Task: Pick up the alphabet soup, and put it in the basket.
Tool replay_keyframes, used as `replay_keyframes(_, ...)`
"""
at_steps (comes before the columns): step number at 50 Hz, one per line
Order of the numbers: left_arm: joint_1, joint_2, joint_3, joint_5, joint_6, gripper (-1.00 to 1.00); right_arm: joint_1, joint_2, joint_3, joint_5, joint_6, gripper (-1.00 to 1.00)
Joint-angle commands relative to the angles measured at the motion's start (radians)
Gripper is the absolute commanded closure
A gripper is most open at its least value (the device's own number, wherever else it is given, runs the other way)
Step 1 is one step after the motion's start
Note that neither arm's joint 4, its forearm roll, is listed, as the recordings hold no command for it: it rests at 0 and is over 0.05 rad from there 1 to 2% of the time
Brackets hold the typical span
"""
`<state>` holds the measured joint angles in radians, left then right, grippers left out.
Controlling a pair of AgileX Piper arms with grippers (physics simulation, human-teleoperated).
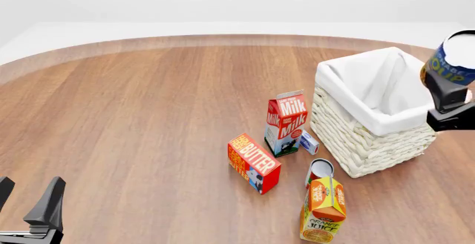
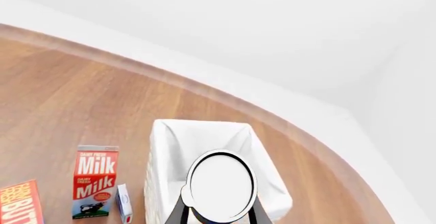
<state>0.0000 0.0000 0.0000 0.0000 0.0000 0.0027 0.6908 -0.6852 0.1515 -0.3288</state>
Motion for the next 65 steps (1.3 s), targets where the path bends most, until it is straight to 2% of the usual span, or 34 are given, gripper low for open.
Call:
replay_keyframes(1, 0.000, 0.000, 0.000, 0.000, 0.000, -1.00, 0.004, 0.069, -0.032, -0.028, 0.021, 1.00)
replay_keyframes(28, 0.000, 0.000, 0.000, 0.000, 0.000, -1.00, -0.010, 0.208, -0.101, -0.045, 0.036, 1.00)
replay_keyframes(65, 0.000, 0.000, 0.000, 0.000, 0.000, -1.00, -0.035, 0.363, -0.204, -0.012, 0.064, 1.00)
